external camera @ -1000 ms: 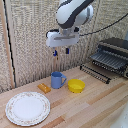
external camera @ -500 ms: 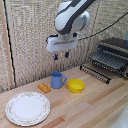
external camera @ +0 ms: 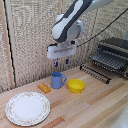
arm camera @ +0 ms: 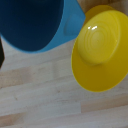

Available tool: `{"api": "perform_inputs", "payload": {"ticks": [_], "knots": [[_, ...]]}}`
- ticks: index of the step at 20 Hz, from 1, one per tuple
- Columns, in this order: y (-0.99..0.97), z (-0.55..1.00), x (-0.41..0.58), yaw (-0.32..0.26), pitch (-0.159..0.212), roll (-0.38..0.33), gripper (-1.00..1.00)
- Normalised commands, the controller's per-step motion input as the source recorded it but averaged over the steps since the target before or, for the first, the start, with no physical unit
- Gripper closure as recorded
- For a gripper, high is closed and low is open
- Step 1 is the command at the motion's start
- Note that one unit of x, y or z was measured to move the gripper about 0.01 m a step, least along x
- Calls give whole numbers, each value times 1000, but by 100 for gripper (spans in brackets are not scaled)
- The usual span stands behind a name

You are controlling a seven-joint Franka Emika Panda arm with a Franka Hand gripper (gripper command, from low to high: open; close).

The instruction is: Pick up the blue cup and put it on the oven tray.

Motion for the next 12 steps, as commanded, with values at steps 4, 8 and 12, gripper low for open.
{"api": "perform_inputs", "payload": {"ticks": [4, 8, 12], "knots": [[-309, -294, 436, 177, 44, -54, -100], [-191, -269, 351, 204, 7, -65, -100], [-11, -229, 54, 174, 1, -73, -100]]}}
